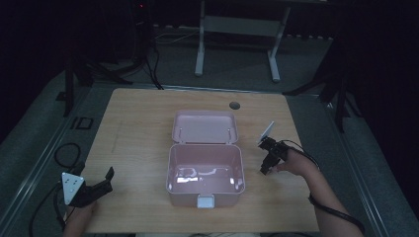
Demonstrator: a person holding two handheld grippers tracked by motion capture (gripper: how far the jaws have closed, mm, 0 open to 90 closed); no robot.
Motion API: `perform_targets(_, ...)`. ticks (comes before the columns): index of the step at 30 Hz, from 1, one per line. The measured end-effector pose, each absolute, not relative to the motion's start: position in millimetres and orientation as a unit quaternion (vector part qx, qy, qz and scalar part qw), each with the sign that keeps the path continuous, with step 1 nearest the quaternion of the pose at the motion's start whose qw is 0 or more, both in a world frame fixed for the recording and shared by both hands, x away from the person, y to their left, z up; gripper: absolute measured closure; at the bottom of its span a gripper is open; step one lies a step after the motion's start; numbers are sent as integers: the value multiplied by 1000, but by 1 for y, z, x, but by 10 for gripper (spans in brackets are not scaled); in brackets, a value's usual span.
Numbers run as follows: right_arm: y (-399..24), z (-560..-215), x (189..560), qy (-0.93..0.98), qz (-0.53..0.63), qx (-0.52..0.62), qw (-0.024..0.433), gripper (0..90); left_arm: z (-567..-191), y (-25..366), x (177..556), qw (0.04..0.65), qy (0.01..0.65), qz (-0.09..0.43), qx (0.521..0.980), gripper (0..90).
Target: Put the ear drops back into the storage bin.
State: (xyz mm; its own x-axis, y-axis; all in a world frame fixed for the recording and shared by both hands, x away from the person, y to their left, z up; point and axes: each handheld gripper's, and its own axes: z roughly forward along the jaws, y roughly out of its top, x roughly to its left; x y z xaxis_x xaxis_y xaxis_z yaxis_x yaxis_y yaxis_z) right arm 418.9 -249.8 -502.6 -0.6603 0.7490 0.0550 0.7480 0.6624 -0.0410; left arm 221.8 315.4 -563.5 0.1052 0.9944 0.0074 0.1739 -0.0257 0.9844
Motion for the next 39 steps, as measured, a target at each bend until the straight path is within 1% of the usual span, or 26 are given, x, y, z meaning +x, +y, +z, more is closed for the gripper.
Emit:
perform_targets(2, -249, -504, 419, -912, 9, -408, 36, 398, -563, 316, 222, 475, 512, 431, 571, 20)
perform_targets(4, -248, -505, 419, -912, 11, -409, 35, 410, -563, 315, 222, 475, 512, 431, 571, 20)
perform_targets(5, -246, -505, 419, -915, 14, -402, 31, 459, -564, 315, 222, 475, 512, 431, 571, 20)
perform_targets(7, -245, -506, 419, -915, 10, -403, 33, 466, -564, 315, 222, 475, 513, 432, 570, 20)
perform_targets(8, -244, -507, 419, -917, 13, -398, 32, 496, -563, 315, 222, 474, 513, 432, 570, 20)
perform_targets(9, -244, -507, 419, -917, 13, -398, 32, 496, -563, 315, 222, 474, 513, 432, 570, 20)
perform_targets(10, -242, -508, 418, -918, 18, -395, 26, 553, -563, 315, 222, 474, 514, 432, 570, 20)
perform_targets(12, -241, -510, 418, -918, 20, -394, 28, 581, -563, 315, 222, 474, 514, 432, 570, 20)
perform_targets(15, -241, -509, 417, -922, 22, -386, 22, 594, -563, 315, 222, 474, 514, 432, 570, 20)
perform_targets(19, -239, -506, 412, -938, 25, -345, 11, 595, -563, 315, 222, 474, 514, 432, 570, 20)
perform_targets(26, -237, -504, 401, -961, 46, -272, 6, 596, -563, 315, 222, 474, 514, 432, 570, 20)
perform_targets(29, -239, -503, 399, -965, 49, -258, 5, 596, -563, 315, 222, 474, 514, 432, 570, 20)
perform_targets(35, -241, -499, 390, -977, 48, -209, -4, 597, -563, 315, 222, 474, 514, 432, 570, 20)
perform_targets(39, -243, -496, 383, -986, 38, -165, 1, 597, -563, 315, 222, 473, 514, 432, 570, 20)
